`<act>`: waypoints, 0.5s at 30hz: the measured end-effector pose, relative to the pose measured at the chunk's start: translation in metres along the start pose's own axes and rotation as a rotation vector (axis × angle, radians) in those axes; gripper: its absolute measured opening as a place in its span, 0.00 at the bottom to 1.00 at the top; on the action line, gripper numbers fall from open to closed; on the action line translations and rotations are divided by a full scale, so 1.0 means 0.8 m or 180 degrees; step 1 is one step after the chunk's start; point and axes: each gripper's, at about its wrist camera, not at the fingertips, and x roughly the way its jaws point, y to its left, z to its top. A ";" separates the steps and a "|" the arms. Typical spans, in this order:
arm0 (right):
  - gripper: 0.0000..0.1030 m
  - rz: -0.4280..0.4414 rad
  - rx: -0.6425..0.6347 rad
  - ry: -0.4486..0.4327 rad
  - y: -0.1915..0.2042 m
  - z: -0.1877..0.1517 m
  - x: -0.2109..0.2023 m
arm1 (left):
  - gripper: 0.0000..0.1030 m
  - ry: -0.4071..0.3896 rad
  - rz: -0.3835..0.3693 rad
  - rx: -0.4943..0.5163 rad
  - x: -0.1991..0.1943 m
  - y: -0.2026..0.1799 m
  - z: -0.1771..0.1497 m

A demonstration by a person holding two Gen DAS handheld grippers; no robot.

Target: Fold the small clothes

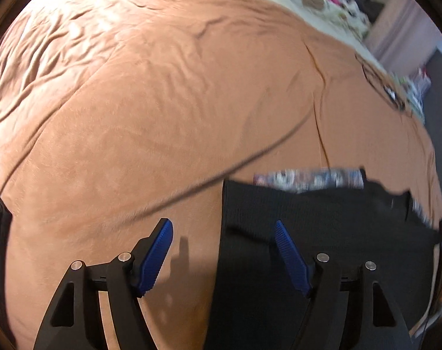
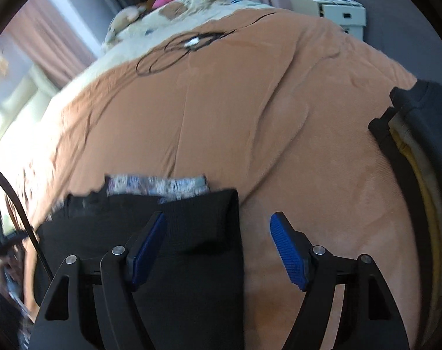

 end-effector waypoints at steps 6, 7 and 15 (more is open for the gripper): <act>0.70 -0.0173 -0.0514 0.0273 0.033 -0.007 0.005 | 0.72 0.0212 0.0147 0.0333 0.001 -0.001 -0.022; 0.70 -0.0236 -0.0615 0.0313 0.037 -0.010 0.007 | 0.72 0.0247 0.0194 0.0416 0.004 -0.004 -0.026; 0.70 -0.0519 -0.0901 0.0509 0.049 -0.013 0.034 | 0.72 0.0314 0.0518 0.0791 0.033 -0.020 -0.030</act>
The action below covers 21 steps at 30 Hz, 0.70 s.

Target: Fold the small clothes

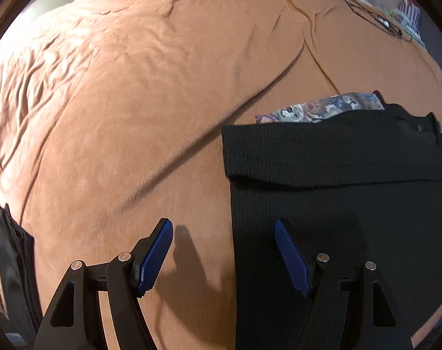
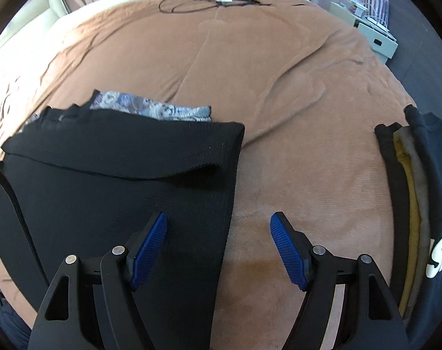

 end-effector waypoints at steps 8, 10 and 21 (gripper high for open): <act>0.70 -0.0151 0.0032 0.0008 0.008 0.046 0.040 | 0.72 -0.0079 0.0076 -0.0014 0.019 -0.006 0.035; 0.70 -0.0170 0.0045 -0.0006 0.008 0.059 0.046 | 0.72 -0.0091 0.0074 -0.0034 0.022 -0.004 0.044; 0.70 -0.0206 0.0139 -0.0071 0.011 0.111 0.087 | 0.74 -0.0185 0.0086 -0.0191 0.044 0.001 0.106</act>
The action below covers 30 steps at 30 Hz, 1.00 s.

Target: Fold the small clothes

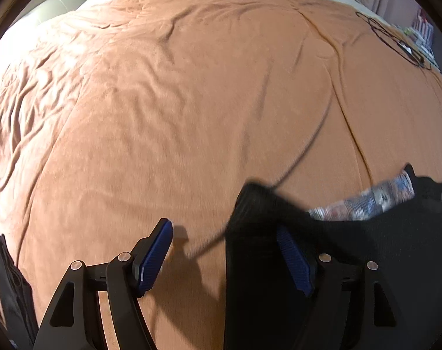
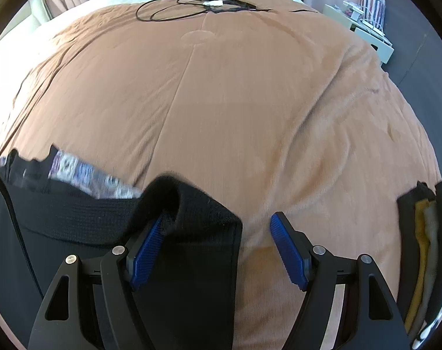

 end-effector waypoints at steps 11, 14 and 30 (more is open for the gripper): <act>0.70 -0.0053 0.0237 -0.0066 -0.005 0.020 0.029 | 0.59 -0.0111 -0.0158 -0.0279 0.008 0.005 0.013; 0.59 0.0059 0.0264 -0.0090 -0.010 0.016 0.025 | 0.48 -0.0097 -0.0322 -0.0315 0.005 0.007 0.008; 0.02 0.0462 0.0223 -0.0290 -0.036 0.009 -0.016 | 0.07 -0.0427 -0.0491 -0.0534 -0.031 0.021 0.001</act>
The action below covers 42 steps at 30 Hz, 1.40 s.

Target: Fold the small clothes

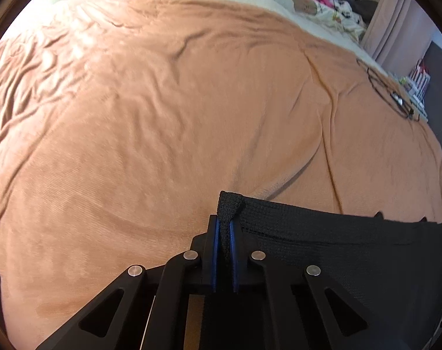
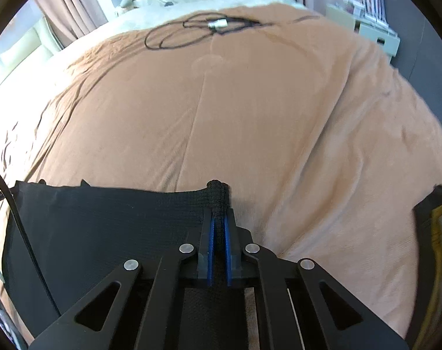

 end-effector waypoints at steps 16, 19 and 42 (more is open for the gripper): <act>0.02 -0.0191 0.0076 0.0090 0.007 -0.001 0.036 | 0.07 0.0128 0.0276 0.0062 0.046 -0.007 0.009; 0.04 -0.0282 0.0026 0.0094 0.015 -0.003 0.045 | 0.09 0.0106 0.0326 0.0090 0.045 -0.011 0.008; 0.82 0.0210 0.0047 -0.0089 0.037 -0.058 -0.103 | 0.72 -0.0290 0.0027 -0.0005 -0.123 -0.014 -0.066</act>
